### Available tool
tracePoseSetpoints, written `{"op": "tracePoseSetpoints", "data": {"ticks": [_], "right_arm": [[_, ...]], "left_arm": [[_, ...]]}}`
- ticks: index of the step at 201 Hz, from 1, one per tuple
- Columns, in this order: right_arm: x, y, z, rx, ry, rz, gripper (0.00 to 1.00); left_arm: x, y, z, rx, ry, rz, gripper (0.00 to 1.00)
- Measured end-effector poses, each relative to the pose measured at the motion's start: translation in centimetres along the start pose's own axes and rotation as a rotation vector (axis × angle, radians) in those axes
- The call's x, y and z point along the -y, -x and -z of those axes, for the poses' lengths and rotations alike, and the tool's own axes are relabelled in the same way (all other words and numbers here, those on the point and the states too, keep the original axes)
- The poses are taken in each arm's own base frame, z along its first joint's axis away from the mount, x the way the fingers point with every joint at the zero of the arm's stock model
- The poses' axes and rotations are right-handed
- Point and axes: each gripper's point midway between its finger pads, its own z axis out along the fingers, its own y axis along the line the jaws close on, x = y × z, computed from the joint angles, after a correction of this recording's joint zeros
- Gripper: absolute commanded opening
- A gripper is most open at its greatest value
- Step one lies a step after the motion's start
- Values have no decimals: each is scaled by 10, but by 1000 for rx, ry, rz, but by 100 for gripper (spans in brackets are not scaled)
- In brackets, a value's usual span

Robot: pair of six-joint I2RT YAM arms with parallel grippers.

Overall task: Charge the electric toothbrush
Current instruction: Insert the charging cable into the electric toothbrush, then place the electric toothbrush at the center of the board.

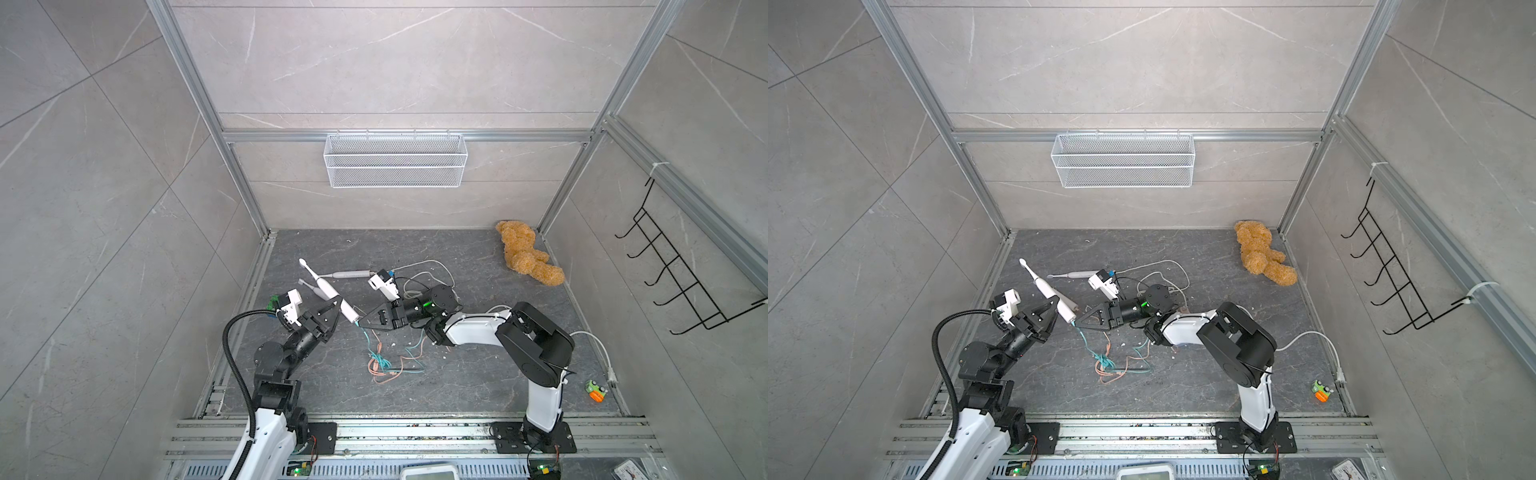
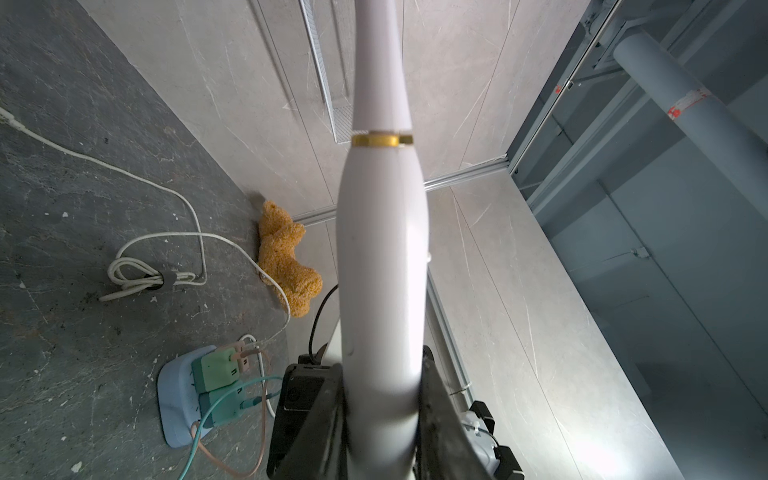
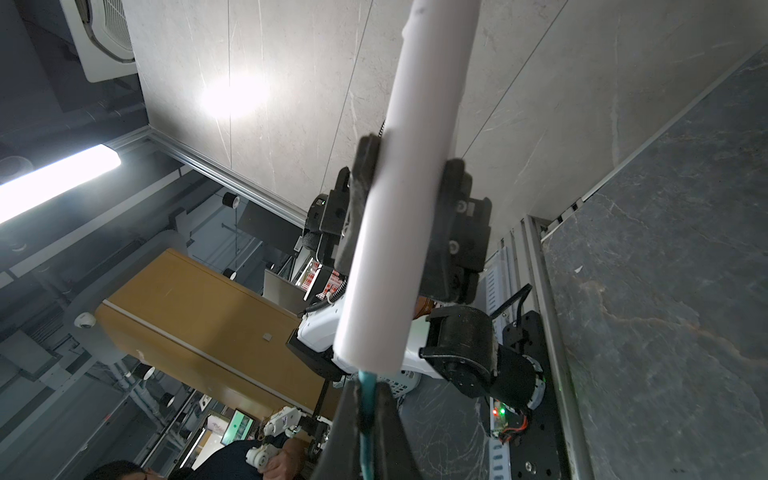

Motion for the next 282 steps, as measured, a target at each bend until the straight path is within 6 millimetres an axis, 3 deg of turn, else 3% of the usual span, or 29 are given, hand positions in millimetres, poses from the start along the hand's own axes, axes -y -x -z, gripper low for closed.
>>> {"op": "tracePoseSetpoints", "data": {"ticks": [118, 201, 226, 231, 240, 251, 266, 276, 282], "right_arm": [[-3, 1, 5, -54, -2, -24, 0], [1, -5, 6, -98, -14, -89, 0], [10, -4, 11, -55, -51, -83, 31], [11, -3, 13, -39, -65, -77, 44], [12, -2, 19, -7, -101, -65, 56], [11, 6, 30, 68, -171, -7, 68], [2, 23, 46, 159, -285, 109, 77], [-6, 37, 60, 228, -397, 205, 98], [-12, 43, 68, 260, -465, 268, 100]], "left_arm": [[2, -9, 1, -28, -17, -50, 0], [-4, -18, 19, 34, -28, -108, 0], [-15, -18, 20, 33, 65, -108, 0], [-19, -19, 20, 27, 94, -104, 0], [-28, -21, 21, 17, 145, -91, 0], [-46, -28, 24, -16, 237, -59, 0], [-78, -40, 31, -64, 378, 1, 0], [-102, -45, 39, -77, 492, 39, 0], [-116, -46, 46, -75, 565, 56, 0]]}}
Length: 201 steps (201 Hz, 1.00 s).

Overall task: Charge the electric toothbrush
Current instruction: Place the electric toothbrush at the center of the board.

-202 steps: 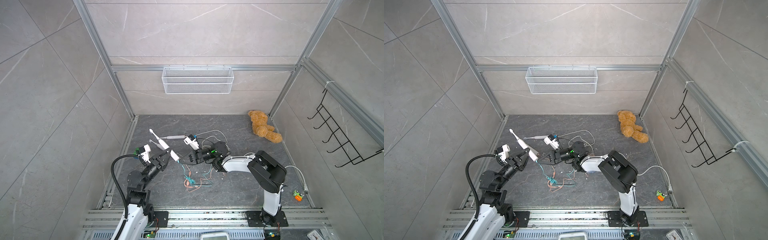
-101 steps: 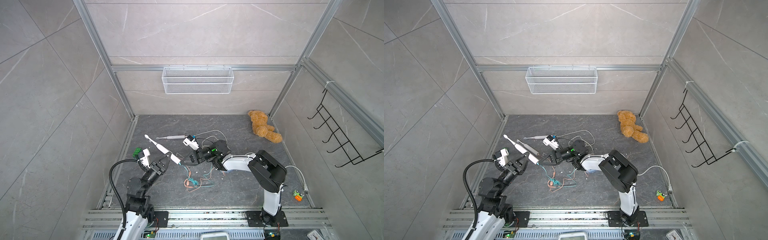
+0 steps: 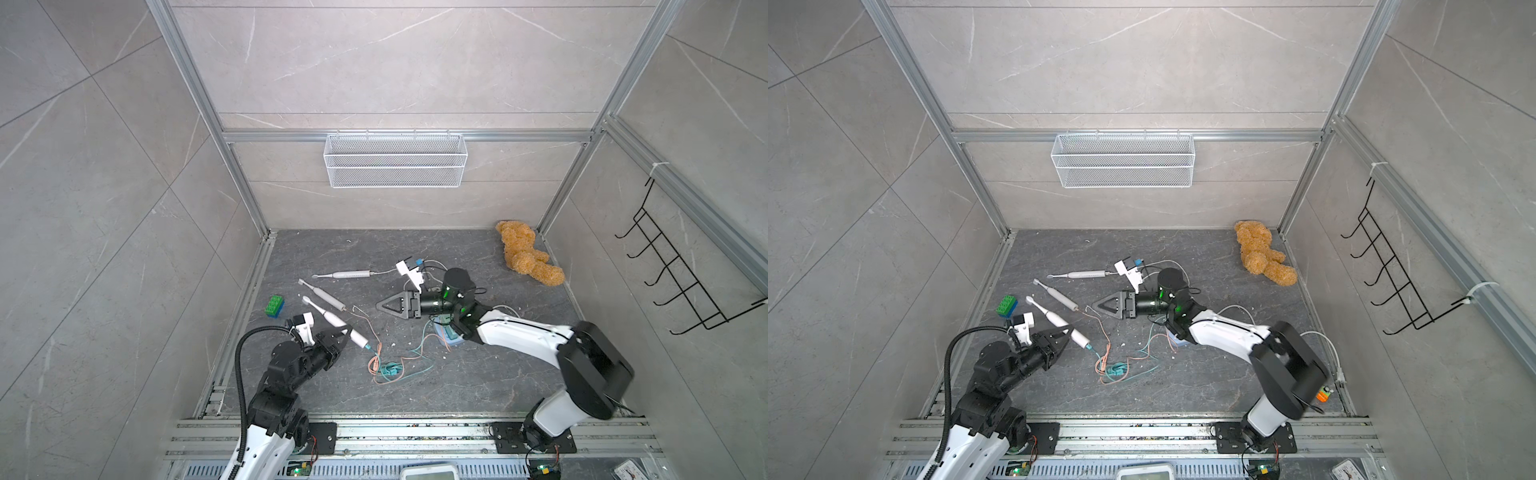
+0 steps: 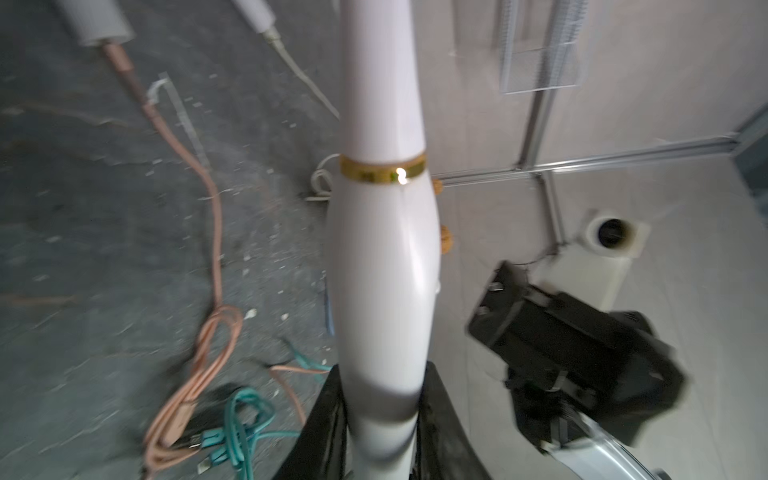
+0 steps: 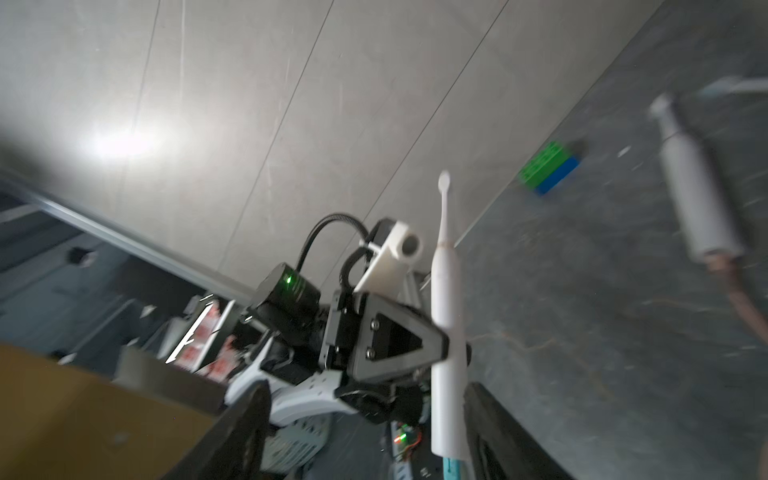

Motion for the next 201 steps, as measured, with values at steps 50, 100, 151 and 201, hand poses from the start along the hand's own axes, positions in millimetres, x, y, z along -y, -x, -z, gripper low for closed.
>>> {"op": "tracePoseSetpoints", "data": {"ticks": [50, 100, 151, 201], "right_arm": [[22, 22, 66, 101, -489, 313, 100], [44, 29, 154, 173, -944, 452, 100], [61, 31, 249, 329, -1399, 502, 100], [105, 0, 303, 384, -1699, 587, 100]], "left_arm": [[-78, 2, -2, -17, 447, 35, 0], [-136, 2, -4, -73, 737, 5, 1], [-143, 11, -12, -77, 797, -36, 58], [-127, 27, -19, -48, 808, -67, 100]]}}
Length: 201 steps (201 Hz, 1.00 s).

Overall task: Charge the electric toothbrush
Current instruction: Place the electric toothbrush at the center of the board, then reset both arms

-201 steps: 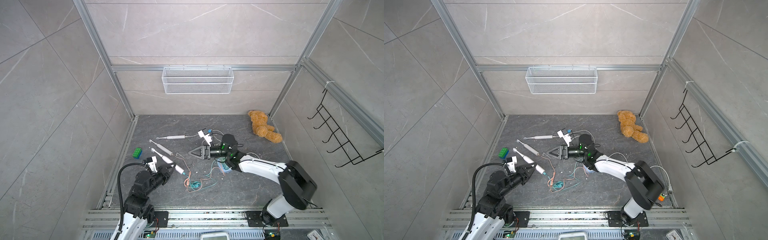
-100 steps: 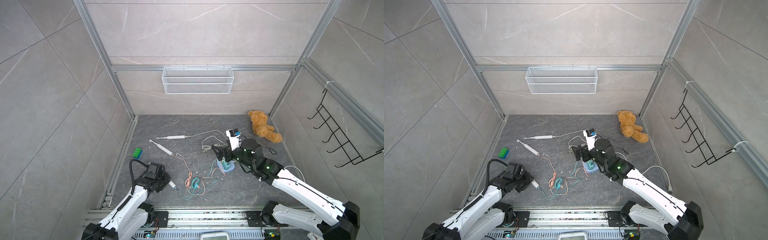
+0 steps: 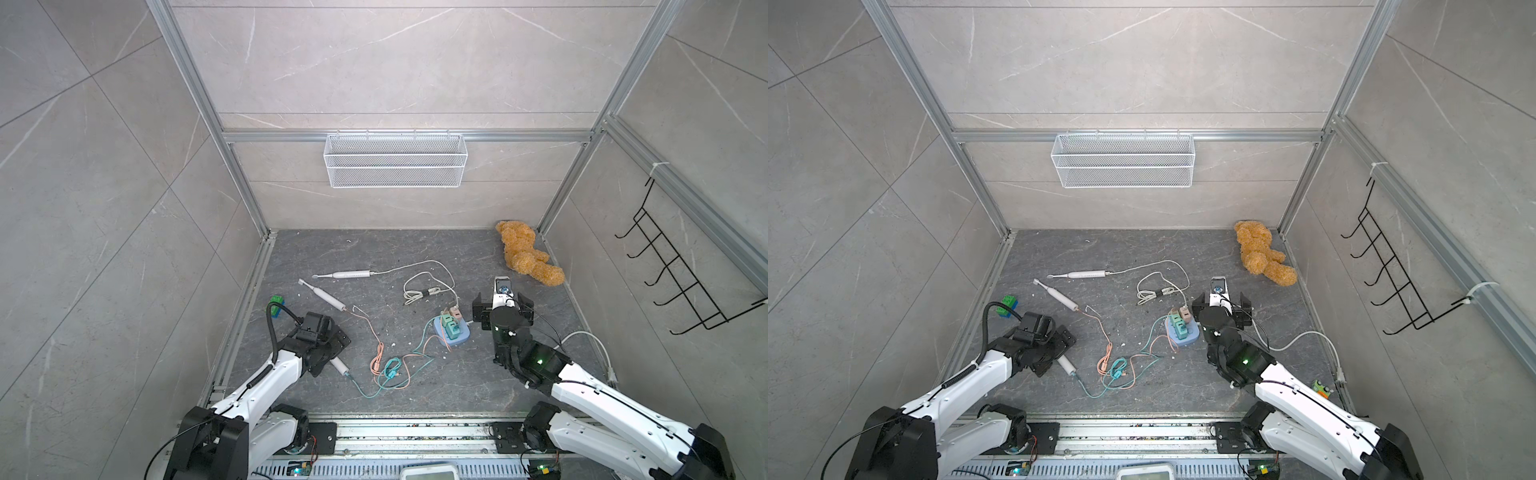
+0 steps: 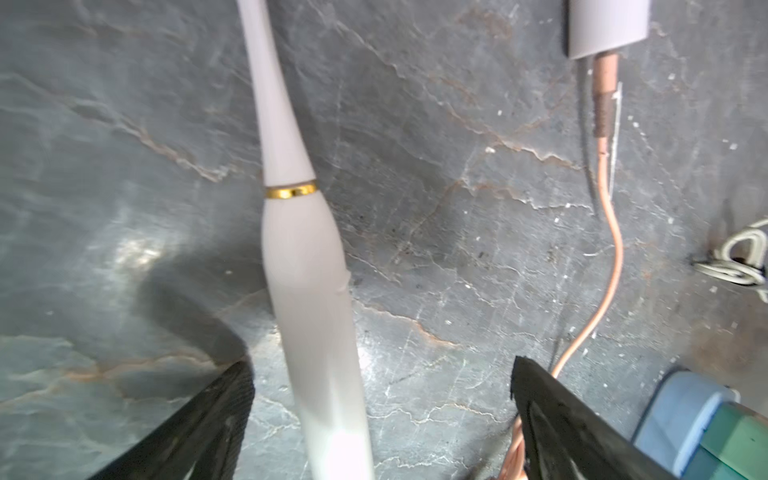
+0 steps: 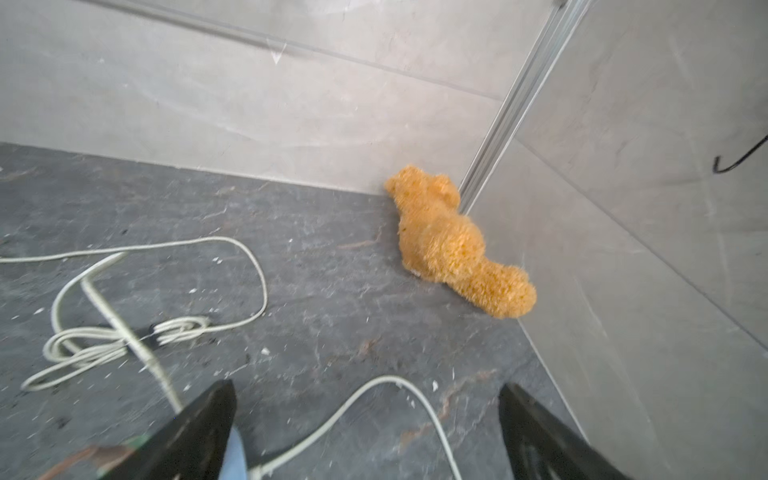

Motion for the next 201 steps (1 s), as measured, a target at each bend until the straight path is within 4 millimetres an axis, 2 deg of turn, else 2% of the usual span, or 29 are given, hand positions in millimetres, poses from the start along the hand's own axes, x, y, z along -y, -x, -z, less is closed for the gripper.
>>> {"op": "tracePoseSetpoints", "data": {"ticks": [18, 35, 74, 98, 110, 133, 152, 173, 201], "right_arm": [[24, -23, -16, 3, -92, -11, 100], [37, -37, -39, -17, -153, -1, 100], [39, -81, -90, -92, -168, -23, 100], [36, -116, -108, -136, -123, -48, 100], [37, -126, -116, -171, -75, -86, 100], [51, -124, -130, -141, -25, -180, 100], [42, -118, -131, -117, 40, -204, 100], [30, -112, -130, -97, 93, -209, 100], [23, -109, -129, -89, 126, -210, 100]], "left_arm": [[-2, 4, 8, 17, 27, 0, 99], [4, 21, 27, 103, 18, -9, 99], [25, 83, 89, 420, 34, -117, 100], [27, 109, 104, 577, 74, -255, 100], [17, 117, 100, 644, 99, -304, 100], [-18, 123, 80, 712, 152, -362, 100], [-46, 133, 58, 701, 196, -345, 100], [-52, 150, 39, 715, 203, -364, 100], [-37, 157, 15, 726, 162, -469, 100]]}}
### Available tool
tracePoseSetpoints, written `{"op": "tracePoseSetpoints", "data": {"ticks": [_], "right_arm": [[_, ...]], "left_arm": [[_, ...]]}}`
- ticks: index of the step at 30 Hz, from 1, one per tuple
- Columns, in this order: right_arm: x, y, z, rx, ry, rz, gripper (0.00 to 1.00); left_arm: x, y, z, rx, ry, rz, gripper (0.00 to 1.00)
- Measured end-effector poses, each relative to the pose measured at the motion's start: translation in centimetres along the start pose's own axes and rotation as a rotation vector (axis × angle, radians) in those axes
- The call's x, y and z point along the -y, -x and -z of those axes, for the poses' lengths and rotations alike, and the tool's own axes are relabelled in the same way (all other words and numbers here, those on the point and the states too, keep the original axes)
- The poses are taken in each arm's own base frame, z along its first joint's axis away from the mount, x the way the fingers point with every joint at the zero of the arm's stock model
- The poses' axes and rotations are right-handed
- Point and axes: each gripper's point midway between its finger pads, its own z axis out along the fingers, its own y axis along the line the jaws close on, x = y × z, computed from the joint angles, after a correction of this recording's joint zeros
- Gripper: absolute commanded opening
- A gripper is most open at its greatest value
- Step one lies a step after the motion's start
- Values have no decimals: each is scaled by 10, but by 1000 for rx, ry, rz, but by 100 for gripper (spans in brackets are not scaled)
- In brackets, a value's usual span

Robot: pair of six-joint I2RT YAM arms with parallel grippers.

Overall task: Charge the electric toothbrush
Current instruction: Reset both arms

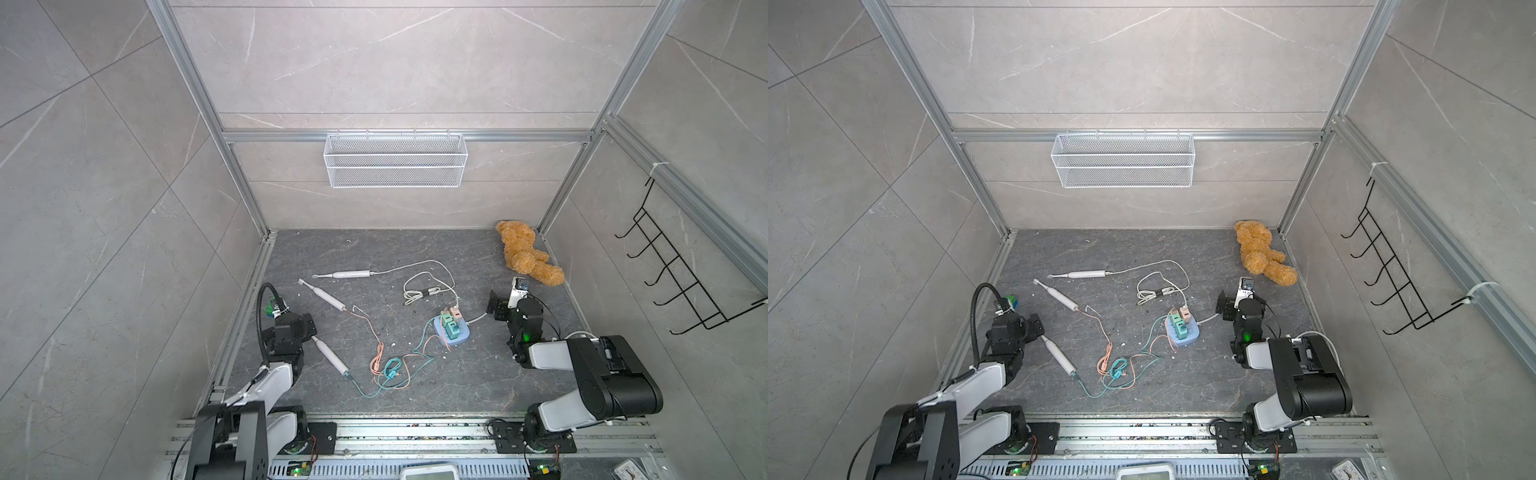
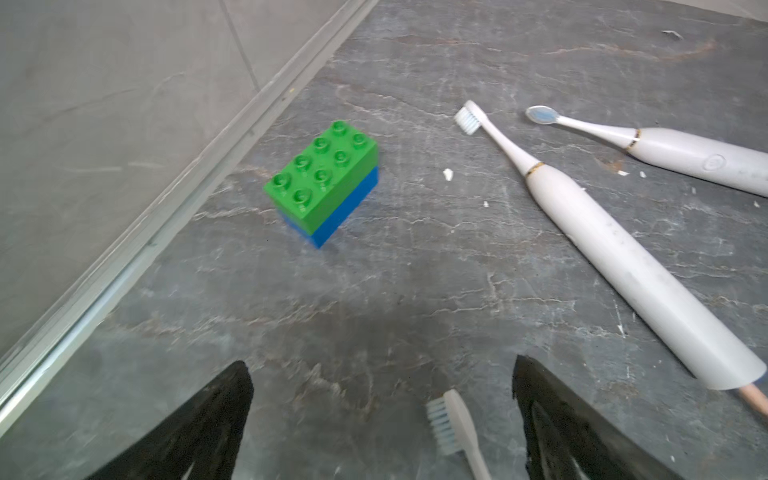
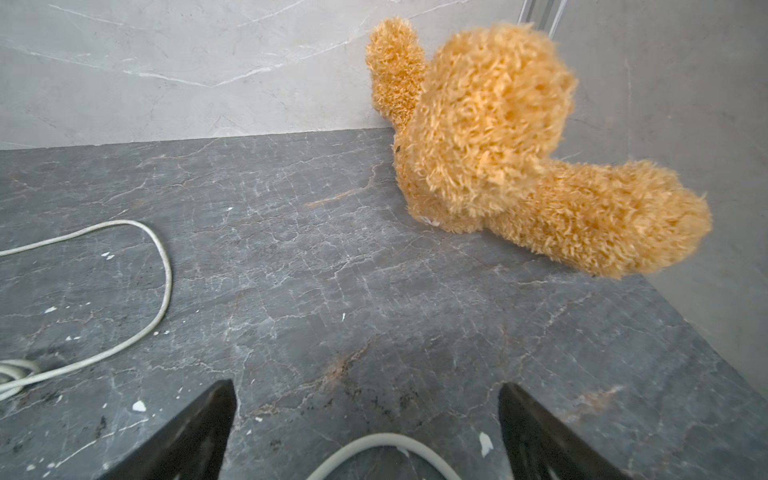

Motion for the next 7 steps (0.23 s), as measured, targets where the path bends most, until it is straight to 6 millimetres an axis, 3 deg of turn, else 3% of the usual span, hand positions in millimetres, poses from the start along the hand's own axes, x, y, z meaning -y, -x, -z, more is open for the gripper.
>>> {"op": "tracePoseSetpoints", "data": {"ticks": [4, 7], "right_arm": [[-2, 0, 0, -1, 9, 0, 100], [-3, -1, 0, -2, 15, 0, 100]], "left_arm": [[29, 6, -16, 62, -98, -98, 100], [41, -2, -32, 55, -117, -147, 100]]}}
